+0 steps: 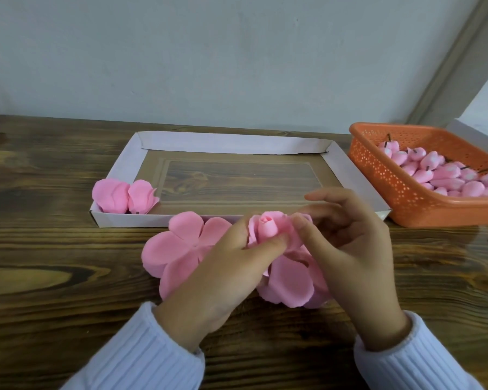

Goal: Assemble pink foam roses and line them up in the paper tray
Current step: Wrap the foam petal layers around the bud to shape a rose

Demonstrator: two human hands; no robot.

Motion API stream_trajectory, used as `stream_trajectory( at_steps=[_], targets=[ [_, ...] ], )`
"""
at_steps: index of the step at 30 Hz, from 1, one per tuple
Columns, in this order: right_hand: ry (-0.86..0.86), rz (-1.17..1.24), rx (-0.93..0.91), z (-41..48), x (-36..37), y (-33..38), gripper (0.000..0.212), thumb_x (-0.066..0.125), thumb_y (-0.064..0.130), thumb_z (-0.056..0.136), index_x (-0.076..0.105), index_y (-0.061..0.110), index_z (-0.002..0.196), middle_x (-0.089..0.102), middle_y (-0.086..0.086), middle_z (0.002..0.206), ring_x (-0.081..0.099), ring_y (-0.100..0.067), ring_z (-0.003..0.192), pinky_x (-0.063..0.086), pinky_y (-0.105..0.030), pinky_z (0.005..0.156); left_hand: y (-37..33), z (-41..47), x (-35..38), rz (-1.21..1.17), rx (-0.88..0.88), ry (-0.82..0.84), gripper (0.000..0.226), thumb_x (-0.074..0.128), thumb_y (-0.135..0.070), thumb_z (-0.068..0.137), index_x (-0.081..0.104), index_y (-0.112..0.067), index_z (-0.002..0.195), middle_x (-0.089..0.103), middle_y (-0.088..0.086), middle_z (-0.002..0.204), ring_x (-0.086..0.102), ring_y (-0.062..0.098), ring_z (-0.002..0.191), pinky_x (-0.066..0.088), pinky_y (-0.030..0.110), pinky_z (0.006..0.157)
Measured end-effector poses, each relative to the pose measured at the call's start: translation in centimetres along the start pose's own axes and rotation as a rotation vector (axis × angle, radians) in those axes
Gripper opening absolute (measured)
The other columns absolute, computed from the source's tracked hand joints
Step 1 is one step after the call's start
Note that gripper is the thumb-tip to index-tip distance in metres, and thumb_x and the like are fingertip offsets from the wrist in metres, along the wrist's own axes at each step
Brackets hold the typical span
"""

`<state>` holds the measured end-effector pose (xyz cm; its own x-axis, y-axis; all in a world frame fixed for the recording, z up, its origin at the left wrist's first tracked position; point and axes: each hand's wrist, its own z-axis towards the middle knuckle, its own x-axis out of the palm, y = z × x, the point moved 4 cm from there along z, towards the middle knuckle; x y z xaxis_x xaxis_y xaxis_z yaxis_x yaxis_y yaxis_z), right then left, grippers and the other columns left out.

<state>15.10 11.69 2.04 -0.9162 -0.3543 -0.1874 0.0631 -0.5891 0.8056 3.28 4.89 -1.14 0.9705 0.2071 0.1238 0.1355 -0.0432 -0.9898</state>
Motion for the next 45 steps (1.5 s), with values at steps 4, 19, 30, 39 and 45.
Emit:
stream_trajectory(
  at_steps=[4, 19, 30, 39, 45],
  targets=[
    [0.001, -0.078, -0.030, -0.1, 0.1, 0.2, 0.032, 0.074, 0.005, 0.080, 0.059, 0.026, 0.100, 0.074, 0.011, 0.083, 0.071, -0.012, 0.077, 0.057, -0.034, 0.068, 0.0, 0.0, 0.0, -0.033, -0.010, 0.016, 0.021, 0.055, -0.022, 0.097, 0.071, -0.025, 0.111, 0.074, 0.002, 0.108, 0.068, 0.018, 0.106, 0.057, 0.044, 0.084],
    [-0.060, -0.206, 0.065, 0.1, -0.3, -0.6, 0.029, 0.077, 0.022, 0.073, 0.061, 0.031, 0.096, 0.072, 0.013, 0.077, 0.069, -0.011, 0.075, 0.055, -0.043, 0.070, -0.5, -0.5, 1.2, -0.577, -0.144, 0.369, 0.032, 0.057, -0.032, 0.090, 0.074, -0.009, 0.106, 0.069, 0.007, 0.095, 0.067, 0.016, 0.092, 0.055, 0.030, 0.083],
    [0.092, -0.303, 0.059, 0.1, 0.5, -1.5, 0.036, 0.081, 0.022, 0.073, 0.056, 0.036, 0.095, 0.070, 0.025, 0.081, 0.064, -0.003, 0.072, 0.045, -0.013, 0.060, 0.1, -0.1, 0.5, -0.397, -0.185, 0.219, 0.039, 0.039, -0.010, 0.100, 0.067, 0.000, 0.075, 0.059, 0.021, 0.063, 0.053, 0.035, 0.094, 0.039, 0.052, 0.105],
    [0.031, -0.282, 0.083, 0.2, 0.2, -1.7, 0.019, 0.068, 0.029, 0.080, 0.061, 0.031, 0.098, 0.064, 0.020, 0.091, 0.061, -0.003, 0.086, 0.048, -0.019, 0.068, -0.2, -0.3, 0.8, -0.490, -0.147, 0.371, 0.023, 0.058, -0.006, 0.086, 0.074, -0.005, 0.103, 0.070, 0.008, 0.085, 0.066, 0.013, 0.079, 0.055, 0.026, 0.074],
    [0.091, -0.138, -0.193, 0.2, -0.7, 0.5, 0.012, 0.061, 0.026, 0.085, 0.063, 0.019, 0.094, 0.064, 0.010, 0.092, 0.060, -0.014, 0.085, 0.048, -0.034, 0.070, 0.5, 0.2, 0.2, -0.590, -0.245, 0.130, 0.033, 0.062, 0.003, 0.073, 0.060, 0.011, 0.105, 0.064, 0.017, 0.081, 0.063, 0.019, 0.077, 0.046, 0.034, 0.086]
  ],
)
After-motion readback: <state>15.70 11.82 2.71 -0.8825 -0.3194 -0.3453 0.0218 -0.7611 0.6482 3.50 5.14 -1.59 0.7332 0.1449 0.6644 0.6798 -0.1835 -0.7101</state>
